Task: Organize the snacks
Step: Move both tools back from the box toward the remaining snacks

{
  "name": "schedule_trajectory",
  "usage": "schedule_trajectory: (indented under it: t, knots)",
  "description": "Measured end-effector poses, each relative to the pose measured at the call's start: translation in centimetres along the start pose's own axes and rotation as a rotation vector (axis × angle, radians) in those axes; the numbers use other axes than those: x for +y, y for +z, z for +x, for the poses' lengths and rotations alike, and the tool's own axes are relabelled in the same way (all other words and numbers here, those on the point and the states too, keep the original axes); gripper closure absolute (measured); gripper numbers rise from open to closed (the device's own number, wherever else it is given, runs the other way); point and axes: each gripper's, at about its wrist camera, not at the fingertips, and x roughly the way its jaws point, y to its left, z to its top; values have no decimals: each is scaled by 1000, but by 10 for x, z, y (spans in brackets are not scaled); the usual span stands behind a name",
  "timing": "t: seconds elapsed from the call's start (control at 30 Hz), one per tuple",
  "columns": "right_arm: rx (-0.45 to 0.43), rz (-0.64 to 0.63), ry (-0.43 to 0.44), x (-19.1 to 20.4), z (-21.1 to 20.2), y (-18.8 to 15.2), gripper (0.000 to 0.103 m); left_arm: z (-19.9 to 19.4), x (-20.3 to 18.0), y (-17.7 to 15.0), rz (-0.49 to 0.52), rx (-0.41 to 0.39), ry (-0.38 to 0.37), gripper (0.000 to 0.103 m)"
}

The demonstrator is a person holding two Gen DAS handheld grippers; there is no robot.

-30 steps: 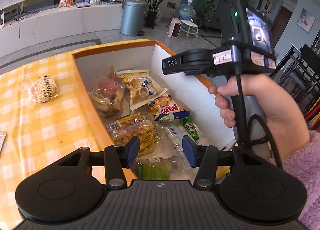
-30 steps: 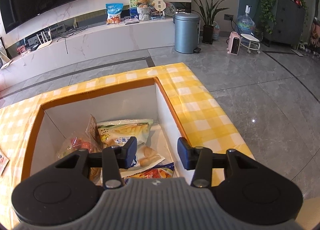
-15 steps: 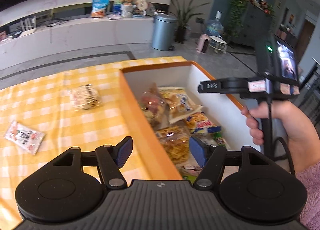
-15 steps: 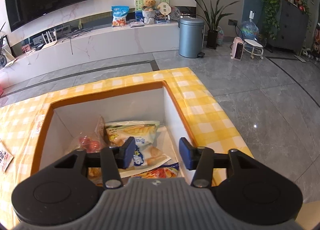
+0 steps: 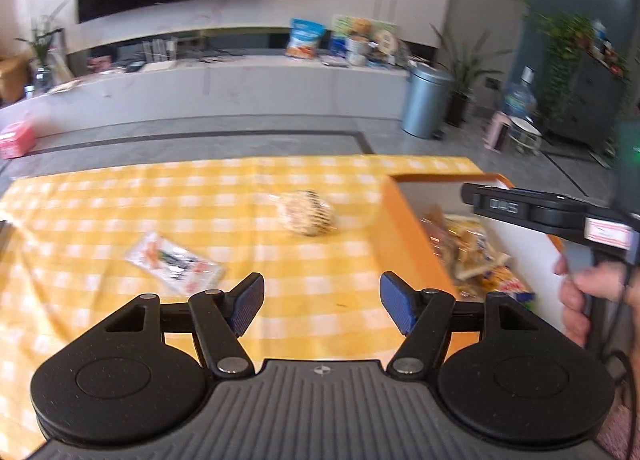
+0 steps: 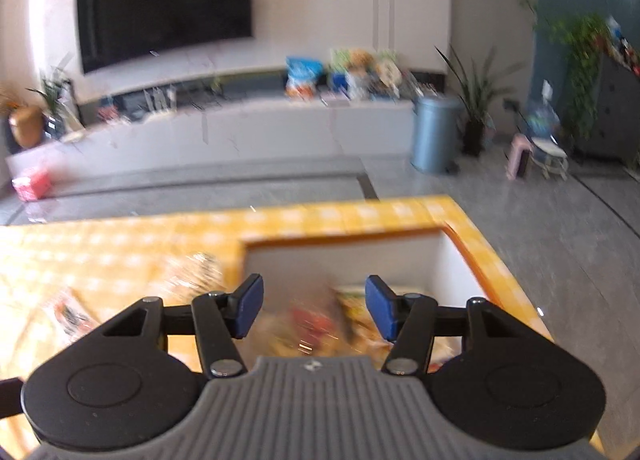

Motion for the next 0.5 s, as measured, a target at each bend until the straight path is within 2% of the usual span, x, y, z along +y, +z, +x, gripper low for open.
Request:
schedule_trajectory:
  t: [0.2,0.33,0.5]
  knots:
    - [-45,-41,121,51,-17,0,45,-14,52,3,-97,-35,75,23]
    - [-49,-87,142,85,-13,-5,42,-17,83,3,-163,-53,126,23]
    - [-20,-112,167,111,0,-17,39,-12,114,-3,-199,-80,153,23]
